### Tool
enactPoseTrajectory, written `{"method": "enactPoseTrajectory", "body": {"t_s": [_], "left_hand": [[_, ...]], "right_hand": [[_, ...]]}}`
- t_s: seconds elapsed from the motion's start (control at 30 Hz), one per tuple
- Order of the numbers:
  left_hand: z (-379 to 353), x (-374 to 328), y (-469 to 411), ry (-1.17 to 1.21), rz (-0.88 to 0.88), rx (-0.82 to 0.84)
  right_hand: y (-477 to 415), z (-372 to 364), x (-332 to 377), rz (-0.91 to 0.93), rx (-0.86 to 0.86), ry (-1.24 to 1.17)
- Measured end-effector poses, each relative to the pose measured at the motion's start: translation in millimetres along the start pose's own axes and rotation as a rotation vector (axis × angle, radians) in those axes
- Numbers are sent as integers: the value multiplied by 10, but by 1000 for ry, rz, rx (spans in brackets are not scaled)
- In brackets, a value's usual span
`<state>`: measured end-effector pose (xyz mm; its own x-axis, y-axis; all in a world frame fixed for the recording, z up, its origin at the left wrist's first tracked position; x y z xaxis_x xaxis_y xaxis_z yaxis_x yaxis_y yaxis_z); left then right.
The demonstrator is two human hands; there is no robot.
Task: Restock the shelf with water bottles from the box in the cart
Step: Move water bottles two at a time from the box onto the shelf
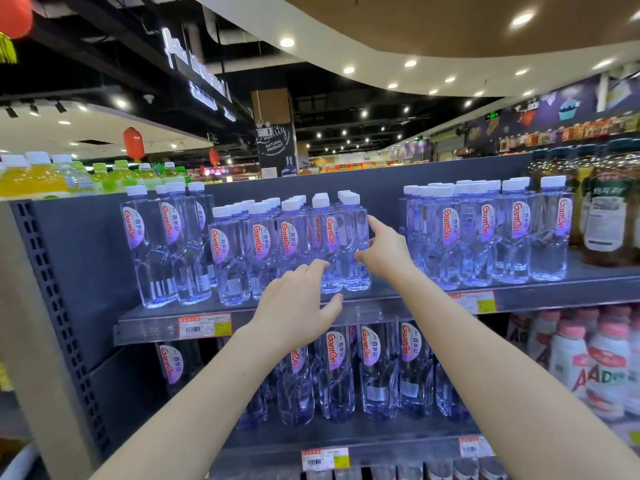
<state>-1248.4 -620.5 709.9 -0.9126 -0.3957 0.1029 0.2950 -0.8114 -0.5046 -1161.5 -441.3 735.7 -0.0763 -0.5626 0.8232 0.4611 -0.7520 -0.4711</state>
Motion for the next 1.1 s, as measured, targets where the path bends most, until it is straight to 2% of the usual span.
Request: {"method": "enactPoseTrajectory", "body": {"t_s": [0.6,0.87,1.1], "left_hand": [[44,-103,99,-75,4,32],[-82,-144,185,-166,-19,38],[33,-350,535,-196,-21,61]], "right_hand": [[198,45,-121,-97,28,202],[637,88,-168,35,50,383],[1319,264,-65,27,132,540]]}}
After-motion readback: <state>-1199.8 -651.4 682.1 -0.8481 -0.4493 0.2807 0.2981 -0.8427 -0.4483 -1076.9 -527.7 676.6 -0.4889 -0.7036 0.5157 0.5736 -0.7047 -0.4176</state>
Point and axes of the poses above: each hand's wrist, its own y-axis away from the middle knuckle, its own z-axis out of the back of the hand, x = y × z, the point moved 2 cm from there along -y, towards the middle knuckle, and after that the axes turned 12 degrees about -y, right-handed, at the moved point
